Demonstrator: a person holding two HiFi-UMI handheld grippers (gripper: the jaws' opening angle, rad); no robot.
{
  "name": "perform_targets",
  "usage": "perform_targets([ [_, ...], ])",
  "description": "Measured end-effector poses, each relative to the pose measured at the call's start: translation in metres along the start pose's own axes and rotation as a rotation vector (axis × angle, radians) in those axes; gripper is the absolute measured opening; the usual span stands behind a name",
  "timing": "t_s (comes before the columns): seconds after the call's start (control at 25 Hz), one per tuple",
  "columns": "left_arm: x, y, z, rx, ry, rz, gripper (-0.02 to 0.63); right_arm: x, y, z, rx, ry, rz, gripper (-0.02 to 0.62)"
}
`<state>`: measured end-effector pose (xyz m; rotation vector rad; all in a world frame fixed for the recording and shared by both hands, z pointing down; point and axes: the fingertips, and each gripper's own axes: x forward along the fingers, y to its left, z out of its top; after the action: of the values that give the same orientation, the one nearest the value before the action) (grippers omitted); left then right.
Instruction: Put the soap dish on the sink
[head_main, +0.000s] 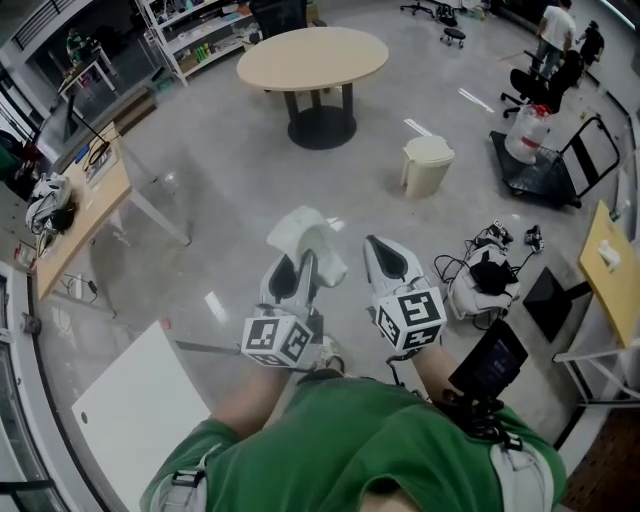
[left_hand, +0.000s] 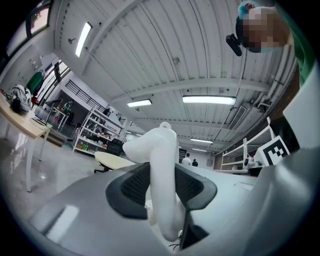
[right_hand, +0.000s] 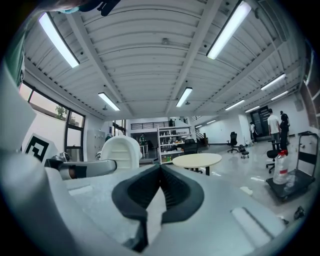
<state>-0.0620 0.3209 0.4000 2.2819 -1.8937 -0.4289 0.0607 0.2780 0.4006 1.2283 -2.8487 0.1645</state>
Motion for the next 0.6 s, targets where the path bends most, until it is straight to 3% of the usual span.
perform_targets([
  [0.6,0.086,0.084,0.017,-0.024,-0.001,-0.054,0.144,0.117,-0.01,0.015,-0.015,-0.008,-0.044,0.002],
])
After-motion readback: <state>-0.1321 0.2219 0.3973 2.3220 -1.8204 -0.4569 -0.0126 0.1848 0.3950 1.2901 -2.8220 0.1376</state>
